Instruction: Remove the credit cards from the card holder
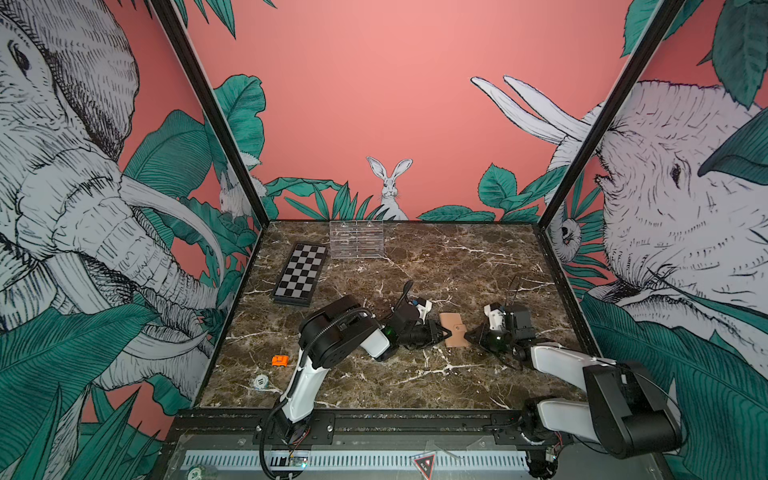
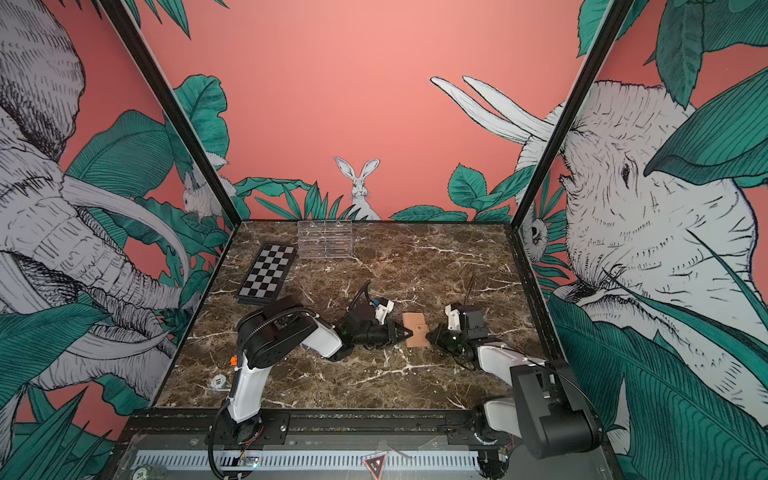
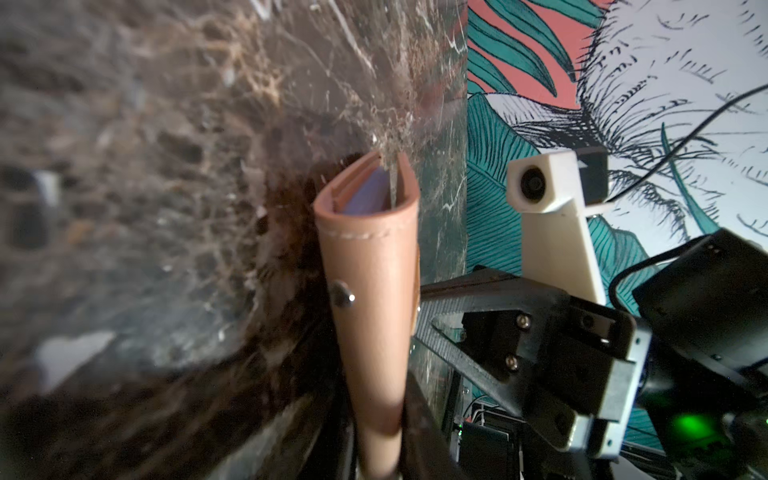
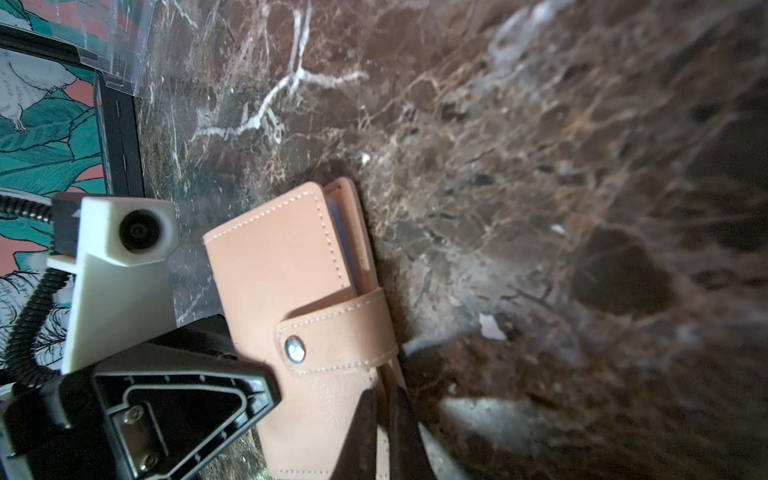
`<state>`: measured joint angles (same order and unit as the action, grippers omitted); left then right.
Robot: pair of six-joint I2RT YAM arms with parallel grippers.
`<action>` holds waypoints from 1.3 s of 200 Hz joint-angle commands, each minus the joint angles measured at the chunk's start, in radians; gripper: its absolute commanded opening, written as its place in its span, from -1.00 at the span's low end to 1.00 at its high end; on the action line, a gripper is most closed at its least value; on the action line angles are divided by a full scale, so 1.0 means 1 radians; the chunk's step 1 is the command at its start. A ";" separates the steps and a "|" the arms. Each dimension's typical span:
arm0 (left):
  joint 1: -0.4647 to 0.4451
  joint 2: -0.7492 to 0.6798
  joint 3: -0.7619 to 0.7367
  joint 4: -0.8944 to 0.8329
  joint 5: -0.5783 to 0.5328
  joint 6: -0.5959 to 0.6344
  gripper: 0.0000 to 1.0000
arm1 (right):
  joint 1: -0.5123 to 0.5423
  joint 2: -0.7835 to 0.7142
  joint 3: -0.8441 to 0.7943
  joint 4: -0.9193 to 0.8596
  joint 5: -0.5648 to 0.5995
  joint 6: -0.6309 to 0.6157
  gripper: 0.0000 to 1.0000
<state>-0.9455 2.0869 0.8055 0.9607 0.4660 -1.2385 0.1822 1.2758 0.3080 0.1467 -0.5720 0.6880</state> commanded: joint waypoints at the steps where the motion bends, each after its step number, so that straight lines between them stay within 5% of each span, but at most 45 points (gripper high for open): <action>1: -0.004 -0.005 0.007 0.048 0.005 0.002 -0.83 | 0.018 0.017 0.001 -0.049 0.026 -0.005 -0.82; 32: -0.004 -0.043 0.007 -0.041 0.000 0.050 -1.00 | 0.020 -0.041 0.019 -0.114 0.038 -0.016 -0.73; 79: -0.004 -0.091 -0.002 -0.115 -0.013 0.085 -1.00 | 0.032 -0.262 0.126 -0.413 0.178 -0.070 0.18; 106: -0.003 -0.097 -0.015 -0.107 -0.015 0.070 -1.00 | 0.080 -0.318 0.207 -0.561 0.293 -0.075 0.39; 195: -0.003 -0.148 -0.079 -0.136 -0.047 0.061 -1.00 | 0.379 -0.051 0.406 -0.602 0.560 -0.020 0.33; 260: -0.003 -0.159 -0.098 -0.123 -0.053 0.057 -1.00 | 0.470 0.148 0.503 -0.578 0.636 -0.005 0.19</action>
<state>-0.9463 1.9724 0.7307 0.8577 0.4290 -1.1854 0.6296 1.3861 0.7750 -0.4320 -0.0025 0.6697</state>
